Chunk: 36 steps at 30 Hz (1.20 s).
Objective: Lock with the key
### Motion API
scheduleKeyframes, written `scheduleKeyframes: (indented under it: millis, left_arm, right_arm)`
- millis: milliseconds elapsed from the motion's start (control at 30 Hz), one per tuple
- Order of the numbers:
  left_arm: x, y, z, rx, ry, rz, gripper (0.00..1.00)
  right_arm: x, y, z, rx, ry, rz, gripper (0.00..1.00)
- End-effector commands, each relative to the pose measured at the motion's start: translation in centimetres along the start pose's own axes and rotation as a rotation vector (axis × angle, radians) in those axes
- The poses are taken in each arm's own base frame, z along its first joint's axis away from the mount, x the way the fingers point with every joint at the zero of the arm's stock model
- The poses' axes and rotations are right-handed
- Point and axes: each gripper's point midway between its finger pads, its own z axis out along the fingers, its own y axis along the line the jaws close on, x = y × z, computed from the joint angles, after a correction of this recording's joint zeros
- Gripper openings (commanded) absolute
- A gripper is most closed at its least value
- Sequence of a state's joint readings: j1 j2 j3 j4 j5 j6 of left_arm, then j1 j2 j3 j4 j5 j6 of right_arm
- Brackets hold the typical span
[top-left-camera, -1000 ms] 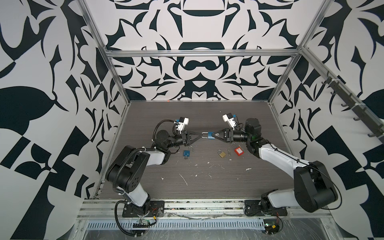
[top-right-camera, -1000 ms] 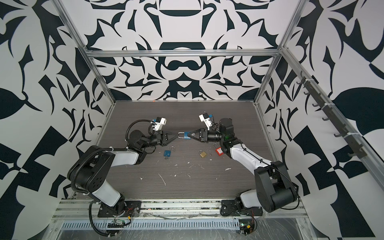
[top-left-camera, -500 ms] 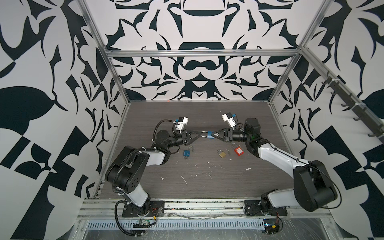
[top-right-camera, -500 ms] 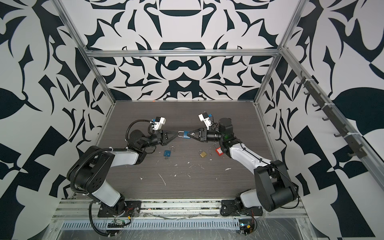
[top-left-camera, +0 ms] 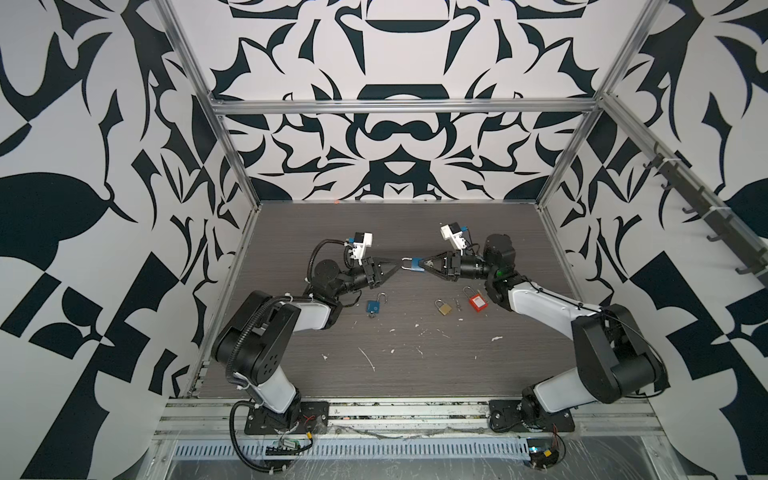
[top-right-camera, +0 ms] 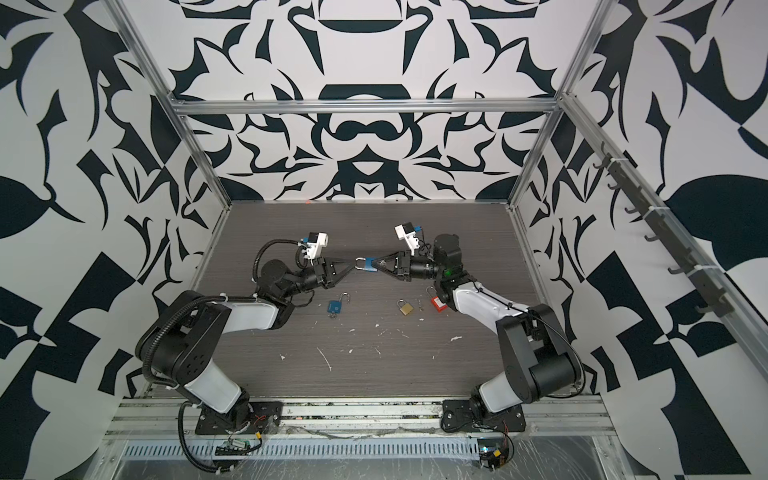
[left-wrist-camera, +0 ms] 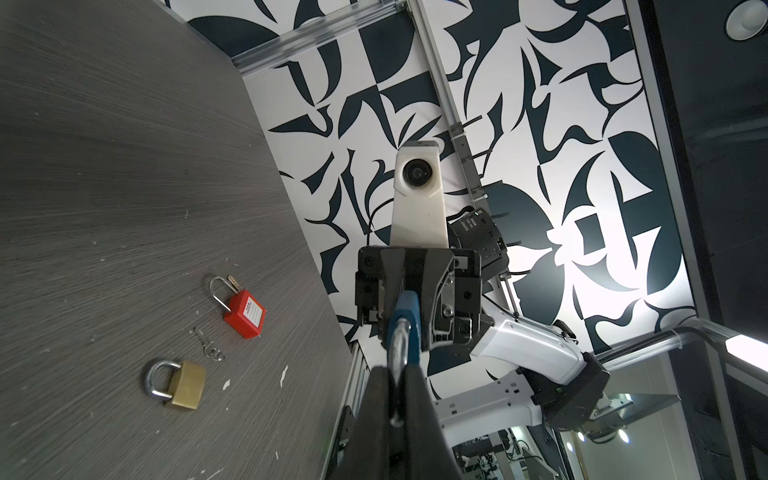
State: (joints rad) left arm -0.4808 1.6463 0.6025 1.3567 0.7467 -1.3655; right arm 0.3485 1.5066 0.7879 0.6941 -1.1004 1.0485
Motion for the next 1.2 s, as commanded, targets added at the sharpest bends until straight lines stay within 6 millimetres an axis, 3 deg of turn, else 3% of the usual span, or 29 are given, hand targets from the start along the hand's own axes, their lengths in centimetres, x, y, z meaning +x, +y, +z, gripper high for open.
scheduleKeyframes:
  millis: [0, 133, 233, 433, 467, 600, 700, 967, 1167]
  left_arm:
    - [5.0, -4.2, 2.6, 0.147, 0.215, 0.082, 0.0]
    - [6.2, -5.0, 3.5, 0.177, 0.26, 0.093, 0.0]
    - [6.8, -4.5, 4.1, 0.173, 0.277, 0.068, 0.0]
    - [4.6, -2.6, 2.3, 0.115, 0.2, 0.049, 0.0]
    - [4.0, -2.2, 1.7, 0.098, 0.175, 0.046, 0.04]
    - [1.5, -0.4, -0.7, 0.037, 0.08, 0.036, 0.46]
    - [0.8, 0.3, -1.6, 0.013, 0.042, 0.037, 0.55]
    - [1.0, 0.8, -1.0, 0.013, 0.059, 0.021, 0.54]
    - [1.9, 1.1, 0.4, 0.024, 0.103, 0.005, 0.54]
  right_arm:
    - [0.8, 3.2, 3.2, -0.074, 0.066, -0.089, 0.0]
    - [1.0, 3.0, 4.4, -0.06, 0.092, -0.098, 0.0]
    - [1.2, 2.7, 5.2, -0.062, 0.106, -0.089, 0.0]
    - [0.1, 1.5, 3.4, -0.017, 0.026, -0.059, 0.0]
    - [-0.2, 1.0, 2.7, 0.008, 0.002, -0.046, 0.0]
    - [-1.0, -0.7, 0.3, 0.074, -0.072, -0.007, 0.0]
    - [-0.4, -1.1, -0.3, 0.079, -0.077, 0.011, 0.0]
    - [0.4, -0.8, -0.6, 0.036, -0.09, 0.021, 0.0]
    - [0.0, 1.1, -0.6, -0.071, -0.115, -0.009, 0.0]
